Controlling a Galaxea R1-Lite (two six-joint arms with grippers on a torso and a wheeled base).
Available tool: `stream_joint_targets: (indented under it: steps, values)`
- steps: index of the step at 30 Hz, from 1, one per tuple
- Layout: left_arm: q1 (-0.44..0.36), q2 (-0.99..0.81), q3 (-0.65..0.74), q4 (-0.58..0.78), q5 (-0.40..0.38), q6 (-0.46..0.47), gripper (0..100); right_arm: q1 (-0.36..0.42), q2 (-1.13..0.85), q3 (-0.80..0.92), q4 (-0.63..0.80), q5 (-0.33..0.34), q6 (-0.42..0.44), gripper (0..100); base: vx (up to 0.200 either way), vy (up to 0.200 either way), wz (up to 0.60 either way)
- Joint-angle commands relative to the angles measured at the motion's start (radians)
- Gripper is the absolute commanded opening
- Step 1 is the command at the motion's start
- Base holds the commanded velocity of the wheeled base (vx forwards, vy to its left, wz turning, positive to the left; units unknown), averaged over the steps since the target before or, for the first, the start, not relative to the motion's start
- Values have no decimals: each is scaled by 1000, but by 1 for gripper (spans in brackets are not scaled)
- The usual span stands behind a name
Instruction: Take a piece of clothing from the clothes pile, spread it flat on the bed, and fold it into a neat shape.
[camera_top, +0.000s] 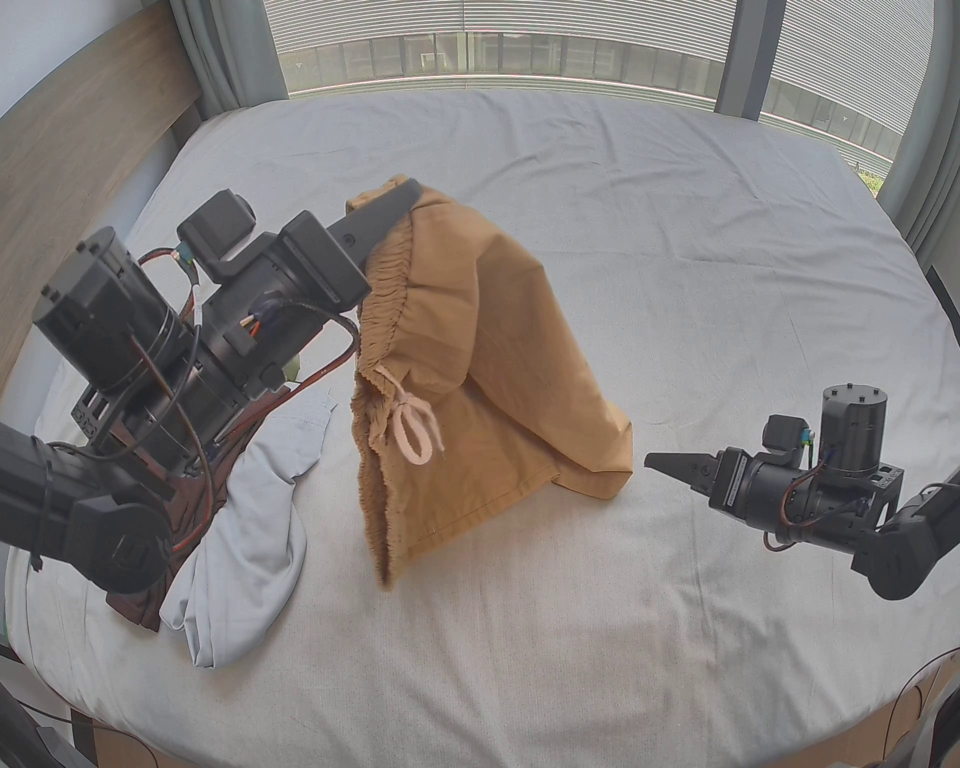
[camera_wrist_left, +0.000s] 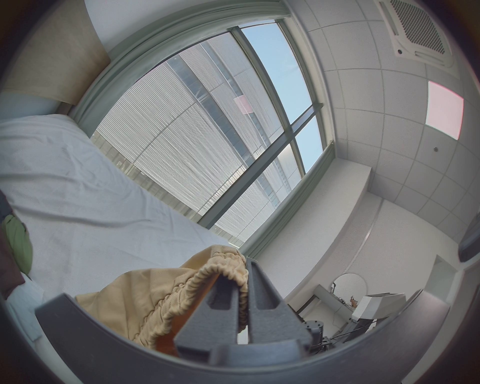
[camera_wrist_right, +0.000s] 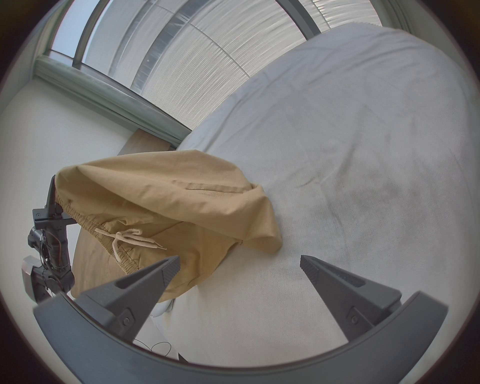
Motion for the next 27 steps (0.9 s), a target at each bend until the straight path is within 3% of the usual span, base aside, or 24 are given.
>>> stream_joint_targets:
  steps: [1, 20, 27]
  values:
    - [49, 59, 6, -3, -1, 1, 0, 9, 104, -31, -5, 1, 25, 100, 0, 0, 0]
    - [60, 48, -23, -15, 1, -2, 0, 17, 302, -143, -124, -8, 40, 100, 0, 0, 0]
    - [57, 48, -23, -15, 1, -1, 0, 15, 345, -203, -126, -7, 103, 100, 0, 0, 0]
